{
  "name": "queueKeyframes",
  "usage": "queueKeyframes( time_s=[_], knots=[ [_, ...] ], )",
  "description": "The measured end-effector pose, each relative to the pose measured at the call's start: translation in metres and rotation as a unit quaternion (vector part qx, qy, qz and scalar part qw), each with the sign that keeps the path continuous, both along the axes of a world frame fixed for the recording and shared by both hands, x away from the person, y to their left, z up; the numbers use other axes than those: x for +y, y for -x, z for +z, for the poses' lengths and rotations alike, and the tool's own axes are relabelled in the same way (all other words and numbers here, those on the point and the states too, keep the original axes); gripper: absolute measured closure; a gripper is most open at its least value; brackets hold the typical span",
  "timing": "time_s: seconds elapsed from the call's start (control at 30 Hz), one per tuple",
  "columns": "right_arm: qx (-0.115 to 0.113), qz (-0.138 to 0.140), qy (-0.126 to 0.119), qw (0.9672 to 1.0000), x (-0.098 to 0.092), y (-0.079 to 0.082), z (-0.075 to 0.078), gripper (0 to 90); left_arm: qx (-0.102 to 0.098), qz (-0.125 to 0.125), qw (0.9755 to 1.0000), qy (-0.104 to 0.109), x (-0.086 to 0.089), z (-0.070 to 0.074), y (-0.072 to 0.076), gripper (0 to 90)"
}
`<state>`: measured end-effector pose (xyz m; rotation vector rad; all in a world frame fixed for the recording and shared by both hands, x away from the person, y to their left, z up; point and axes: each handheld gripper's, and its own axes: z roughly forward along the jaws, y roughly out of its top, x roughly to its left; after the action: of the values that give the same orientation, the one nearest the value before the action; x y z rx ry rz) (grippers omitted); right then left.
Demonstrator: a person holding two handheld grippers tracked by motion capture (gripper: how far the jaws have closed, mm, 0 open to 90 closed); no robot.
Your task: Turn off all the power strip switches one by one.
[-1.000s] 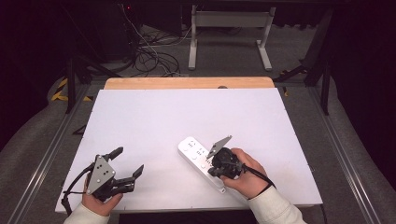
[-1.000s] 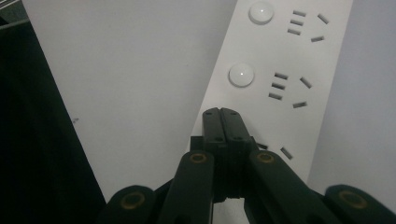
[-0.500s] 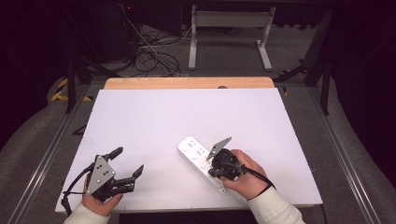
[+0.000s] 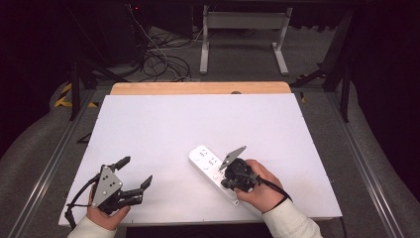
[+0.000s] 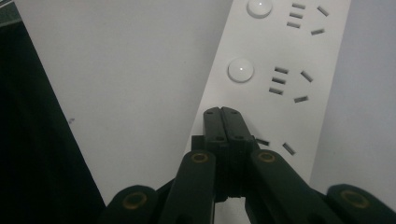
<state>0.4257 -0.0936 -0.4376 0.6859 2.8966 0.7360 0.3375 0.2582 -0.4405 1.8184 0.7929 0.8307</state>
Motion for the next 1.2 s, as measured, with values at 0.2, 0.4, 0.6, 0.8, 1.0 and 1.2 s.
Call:
queueKeyframes(
  time_s=[0.2,0.4,0.6,0.8,1.0,1.2],
  knots=[
    [0.006,-0.005,-0.003,1.0000,-0.001,-0.001,-0.001,90.0,-0.003,0.000,1.0000,-0.003,0.000,0.000,0.000,15.2],
    [0.010,-0.006,-0.004,0.9999,-0.001,-0.002,-0.001,90.0,-0.003,0.000,1.0000,-0.004,0.000,0.000,0.000,15.2],
    [-0.032,0.014,-0.020,0.9992,-0.002,0.005,0.009,90.0,-0.003,-0.001,1.0000,-0.002,0.001,0.001,0.000,15.2],
    [-0.060,0.007,-0.066,0.9960,-0.009,0.005,0.020,90.0,-0.001,0.000,1.0000,-0.001,0.000,0.000,0.000,15.2],
    [-0.065,0.007,-0.073,0.9952,-0.010,0.006,0.023,90.0,-0.001,0.001,1.0000,0.000,0.000,0.000,0.000,15.2],
    [-0.068,0.004,-0.085,0.9940,-0.011,0.006,0.026,90.0,-0.003,0.001,1.0000,-0.001,0.001,0.001,0.000,15.2]
  ],
)
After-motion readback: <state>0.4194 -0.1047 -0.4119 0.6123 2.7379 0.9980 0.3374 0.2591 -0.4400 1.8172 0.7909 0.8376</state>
